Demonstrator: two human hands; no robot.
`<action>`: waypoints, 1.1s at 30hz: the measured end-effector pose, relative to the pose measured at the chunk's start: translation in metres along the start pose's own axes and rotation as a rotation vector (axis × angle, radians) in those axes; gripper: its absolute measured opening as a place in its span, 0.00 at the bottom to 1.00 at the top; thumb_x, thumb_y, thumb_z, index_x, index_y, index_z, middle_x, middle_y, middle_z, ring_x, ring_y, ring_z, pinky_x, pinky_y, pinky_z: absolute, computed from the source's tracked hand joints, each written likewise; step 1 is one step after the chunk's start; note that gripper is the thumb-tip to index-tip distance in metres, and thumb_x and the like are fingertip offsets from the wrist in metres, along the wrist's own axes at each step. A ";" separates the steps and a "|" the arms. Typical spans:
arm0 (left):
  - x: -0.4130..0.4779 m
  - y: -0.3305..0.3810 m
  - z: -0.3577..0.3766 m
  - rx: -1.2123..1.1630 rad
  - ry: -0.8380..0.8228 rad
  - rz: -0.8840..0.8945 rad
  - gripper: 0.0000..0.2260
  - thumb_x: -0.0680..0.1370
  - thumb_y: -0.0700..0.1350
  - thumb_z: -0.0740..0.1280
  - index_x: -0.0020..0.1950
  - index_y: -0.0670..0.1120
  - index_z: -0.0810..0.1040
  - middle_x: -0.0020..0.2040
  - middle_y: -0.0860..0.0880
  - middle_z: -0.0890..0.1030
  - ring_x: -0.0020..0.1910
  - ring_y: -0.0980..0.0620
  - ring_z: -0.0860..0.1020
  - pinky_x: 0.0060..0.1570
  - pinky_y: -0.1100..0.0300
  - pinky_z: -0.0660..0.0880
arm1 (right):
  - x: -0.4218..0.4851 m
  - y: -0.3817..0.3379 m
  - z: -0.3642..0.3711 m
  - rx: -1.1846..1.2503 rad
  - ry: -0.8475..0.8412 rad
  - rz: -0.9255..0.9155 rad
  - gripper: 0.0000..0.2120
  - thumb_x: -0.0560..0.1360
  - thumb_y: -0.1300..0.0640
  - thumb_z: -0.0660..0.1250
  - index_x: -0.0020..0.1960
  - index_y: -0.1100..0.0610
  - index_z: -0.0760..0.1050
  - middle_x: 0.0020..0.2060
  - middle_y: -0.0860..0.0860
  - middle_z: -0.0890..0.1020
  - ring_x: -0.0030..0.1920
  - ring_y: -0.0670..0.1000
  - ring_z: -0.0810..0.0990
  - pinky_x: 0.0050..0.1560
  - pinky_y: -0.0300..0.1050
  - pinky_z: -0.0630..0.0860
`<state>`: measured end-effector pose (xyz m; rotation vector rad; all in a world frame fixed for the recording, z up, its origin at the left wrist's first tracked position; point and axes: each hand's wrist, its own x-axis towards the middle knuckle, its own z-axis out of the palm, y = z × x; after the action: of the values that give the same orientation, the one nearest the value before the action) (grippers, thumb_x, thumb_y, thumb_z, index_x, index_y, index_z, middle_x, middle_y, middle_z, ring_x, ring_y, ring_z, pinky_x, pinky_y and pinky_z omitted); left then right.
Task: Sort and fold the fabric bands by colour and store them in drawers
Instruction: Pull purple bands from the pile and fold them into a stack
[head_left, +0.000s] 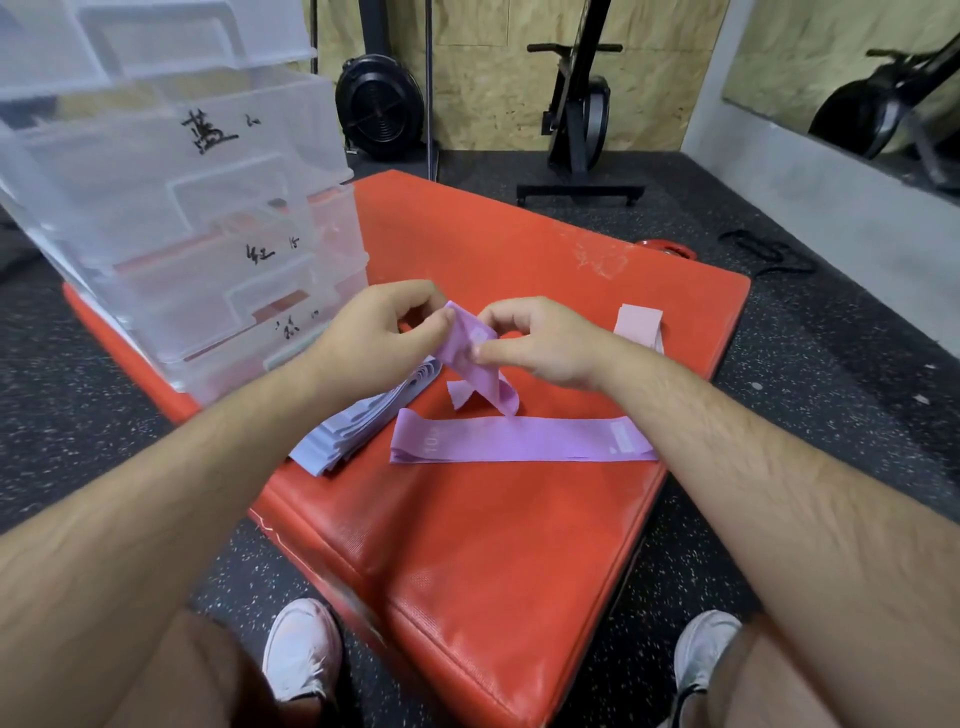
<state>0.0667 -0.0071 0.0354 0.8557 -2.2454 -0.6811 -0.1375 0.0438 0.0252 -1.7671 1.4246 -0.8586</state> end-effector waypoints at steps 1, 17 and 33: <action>0.000 -0.002 -0.002 -0.020 0.014 -0.018 0.10 0.79 0.45 0.63 0.39 0.43 0.75 0.31 0.56 0.72 0.31 0.56 0.69 0.37 0.50 0.76 | -0.001 0.000 -0.001 -0.009 -0.014 0.017 0.02 0.77 0.63 0.71 0.50 0.62 0.80 0.41 0.50 0.81 0.41 0.43 0.76 0.47 0.36 0.73; 0.009 -0.011 -0.012 -0.379 0.145 -0.268 0.12 0.80 0.44 0.64 0.43 0.35 0.76 0.32 0.46 0.77 0.32 0.47 0.74 0.38 0.52 0.72 | -0.038 0.021 -0.060 -0.228 0.042 0.186 0.16 0.73 0.50 0.77 0.43 0.63 0.78 0.38 0.59 0.79 0.39 0.48 0.74 0.45 0.47 0.70; -0.032 -0.051 0.004 -0.046 0.016 -0.546 0.14 0.81 0.46 0.64 0.41 0.38 0.79 0.37 0.37 0.81 0.26 0.52 0.76 0.32 0.63 0.74 | -0.110 0.071 -0.101 -0.061 0.149 0.533 0.06 0.75 0.65 0.74 0.49 0.58 0.79 0.34 0.45 0.86 0.43 0.48 0.83 0.45 0.36 0.80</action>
<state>0.1021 -0.0165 -0.0119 1.4641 -1.9752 -0.9570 -0.2779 0.1299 0.0120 -1.2805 1.9153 -0.6697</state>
